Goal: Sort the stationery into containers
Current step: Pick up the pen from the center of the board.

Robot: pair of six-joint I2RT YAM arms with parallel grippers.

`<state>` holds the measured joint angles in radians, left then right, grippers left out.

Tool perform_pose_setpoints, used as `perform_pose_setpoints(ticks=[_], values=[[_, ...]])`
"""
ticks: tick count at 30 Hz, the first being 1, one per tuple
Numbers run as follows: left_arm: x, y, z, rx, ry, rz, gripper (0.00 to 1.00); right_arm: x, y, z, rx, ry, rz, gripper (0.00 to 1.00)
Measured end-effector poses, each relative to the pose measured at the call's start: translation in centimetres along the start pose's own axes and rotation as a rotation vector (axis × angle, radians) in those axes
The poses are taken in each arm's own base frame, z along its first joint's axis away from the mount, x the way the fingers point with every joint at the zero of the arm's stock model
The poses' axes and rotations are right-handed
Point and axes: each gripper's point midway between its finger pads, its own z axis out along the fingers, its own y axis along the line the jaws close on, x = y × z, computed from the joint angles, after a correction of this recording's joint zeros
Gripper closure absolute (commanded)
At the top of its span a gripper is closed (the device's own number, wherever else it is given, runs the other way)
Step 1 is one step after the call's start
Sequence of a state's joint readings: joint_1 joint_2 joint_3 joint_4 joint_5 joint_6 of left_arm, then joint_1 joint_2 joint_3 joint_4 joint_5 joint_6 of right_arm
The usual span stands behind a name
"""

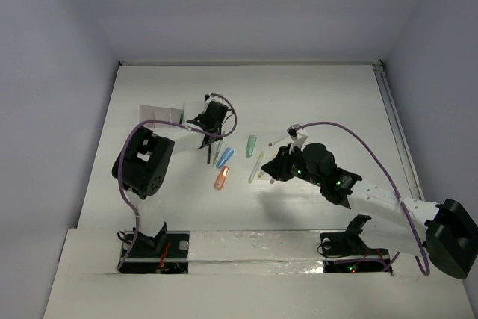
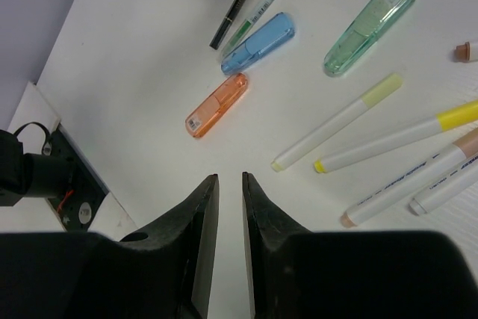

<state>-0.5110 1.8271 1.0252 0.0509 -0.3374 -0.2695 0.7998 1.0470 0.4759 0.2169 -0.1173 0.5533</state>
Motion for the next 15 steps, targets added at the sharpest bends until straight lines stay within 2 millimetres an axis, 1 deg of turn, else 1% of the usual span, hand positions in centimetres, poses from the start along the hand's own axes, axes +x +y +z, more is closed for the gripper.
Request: perform_pose_setpoints(ticks=[5, 8, 9, 11, 13, 15], values=[[0.1, 0.5, -0.4, -0.030, 0.003, 0.009, 1.00, 0.0, 0.1, 0.0, -0.003, 0.002, 0.000, 0.75], [-0.9, 0.5, -1.8, -0.020, -0.018, 0.003, 1.00, 0.0, 0.1, 0.0, -0.006, 0.003, 0.000, 0.75], [-1.9, 0.3, -2.7, -0.007, -0.044, -0.007, 1.00, 0.0, 0.1, 0.0, -0.007, 0.003, 0.000, 0.75], [-4.4, 0.1, -4.9, 0.019, -0.119, -0.042, 1.00, 0.0, 0.2, 0.0, -0.008, 0.001, 0.000, 0.75], [-7.8, 0.2, -7.6, 0.038, -0.228, -0.091, 1.00, -0.1, 0.2, 0.0, -0.011, -0.004, 0.000, 0.76], [-11.4, 0.8, -10.3, 0.044, -0.352, -0.151, 1.00, -0.2, 0.3, 0.0, -0.014, -0.009, -0.001, 0.76]])
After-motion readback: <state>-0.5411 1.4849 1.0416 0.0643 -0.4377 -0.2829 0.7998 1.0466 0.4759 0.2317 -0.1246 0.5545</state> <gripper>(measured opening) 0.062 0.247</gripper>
